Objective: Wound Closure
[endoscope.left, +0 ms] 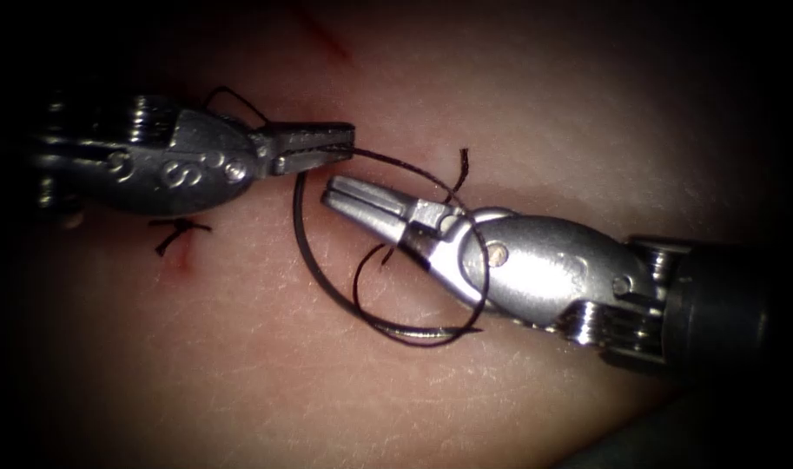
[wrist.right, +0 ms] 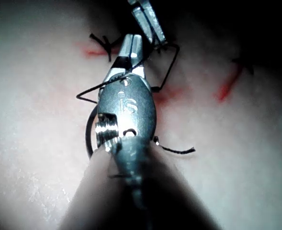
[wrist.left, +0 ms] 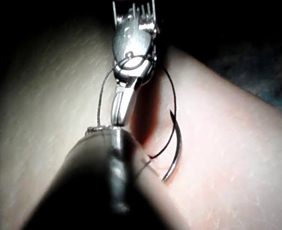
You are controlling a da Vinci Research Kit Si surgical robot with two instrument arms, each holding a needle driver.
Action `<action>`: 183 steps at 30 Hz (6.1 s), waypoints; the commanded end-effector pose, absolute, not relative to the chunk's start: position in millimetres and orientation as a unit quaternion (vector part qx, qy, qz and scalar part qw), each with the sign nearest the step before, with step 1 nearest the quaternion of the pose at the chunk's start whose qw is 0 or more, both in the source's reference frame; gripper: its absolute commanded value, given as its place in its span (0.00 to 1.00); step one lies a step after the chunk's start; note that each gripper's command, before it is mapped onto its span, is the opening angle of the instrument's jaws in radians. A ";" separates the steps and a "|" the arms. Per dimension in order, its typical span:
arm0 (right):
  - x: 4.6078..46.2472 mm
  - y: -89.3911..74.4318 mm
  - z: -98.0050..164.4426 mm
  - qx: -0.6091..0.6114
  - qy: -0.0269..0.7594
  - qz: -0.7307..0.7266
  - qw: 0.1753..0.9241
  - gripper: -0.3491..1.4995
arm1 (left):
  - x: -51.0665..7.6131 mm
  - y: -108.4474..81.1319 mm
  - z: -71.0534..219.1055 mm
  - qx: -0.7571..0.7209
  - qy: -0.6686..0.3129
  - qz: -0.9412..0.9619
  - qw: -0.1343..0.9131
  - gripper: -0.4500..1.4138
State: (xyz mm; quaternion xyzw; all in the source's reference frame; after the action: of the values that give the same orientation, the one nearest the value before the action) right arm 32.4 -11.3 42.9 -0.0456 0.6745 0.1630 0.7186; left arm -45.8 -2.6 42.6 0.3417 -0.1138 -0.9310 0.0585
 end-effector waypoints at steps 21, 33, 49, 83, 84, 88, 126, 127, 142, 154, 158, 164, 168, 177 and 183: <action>32.5 -11.2 42.1 -0.143 0.638 0.311 0.689 0.00 | -48.3 -5.7 45.0 0.336 -0.111 -0.934 0.055 0.00; 33.1 -12.8 45.0 -0.114 0.495 0.529 0.679 0.24 | -48.0 -10.6 43.0 0.336 -0.111 -0.934 0.060 0.00; 31.7 -13.1 49.9 -0.101 0.423 0.624 0.649 0.50 | -48.1 -9.7 41.4 0.337 -0.103 -0.934 0.051 0.00; 30.2 -11.7 57.7 -0.020 0.385 0.692 0.610 0.35 | -49.2 -7.1 44.0 0.334 -0.110 -0.935 0.047 0.00; 30.4 -11.6 57.7 -0.021 0.385 0.692 0.610 0.32 | -49.2 -7.1 44.0 0.334 -0.110 -0.935 0.047 0.00; 30.6 -11.5 57.7 -0.017 0.381 0.693 0.612 0.17 | -49.0 -7.1 44.0 0.335 -0.110 -0.935 0.049 0.00; 33.7 -16.2 52.0 -0.088 0.427 0.614 0.658 0.00 | -47.7 8.3 54.9 0.283 -0.054 -0.955 -0.063 0.00; 33.7 -16.3 52.0 -0.086 0.427 0.613 0.659 0.00 | -47.7 8.9 54.7 0.291 -0.052 -0.953 -0.074 0.00; 34.6 -18.5 51.8 -0.065 0.429 0.599 0.673 0.00 | -45.6 17.6 51.2 0.379 -0.103 -0.887 -0.242 0.00; 34.9 -19.8 51.1 -0.058 0.434 0.587 0.681 0.00 | -44.9 22.5 50.1 0.369 -0.124 -0.873 -0.292 0.00; 35.0 -20.0 51.0 -0.058 0.435 0.581 0.686 0.00 | -44.8 22.9 49.9 0.371 -0.134 -0.870 -0.296 0.00; 35.0 -20.5 51.0 -0.061 0.435 0.565 0.698 0.00 | -44.8 23.9 49.7 0.371 -0.142 -0.866 -0.304 0.00; 35.0 -20.9 51.1 -0.057 0.433 0.563 0.702 0.00 | -45.1 24.3 49.5 0.371 -0.147 -0.864 -0.308 0.00; 35.2 -22.2 51.2 -0.050 0.430 0.557 0.708 0.00 | -45.2 25.4 48.4 0.384 -0.168 -0.846 -0.330 0.00; 35.1 -23.0 51.5 -0.044 0.424 0.553 0.715 0.00 | -45.4 26.0 47.9 0.384 -0.167 -0.842 -0.339 0.00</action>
State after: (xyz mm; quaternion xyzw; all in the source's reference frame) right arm 34.4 -22.7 51.1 -0.0447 0.4242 0.5527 0.7160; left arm -44.6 25.3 47.8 0.3823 -0.1661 -0.8429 -0.3402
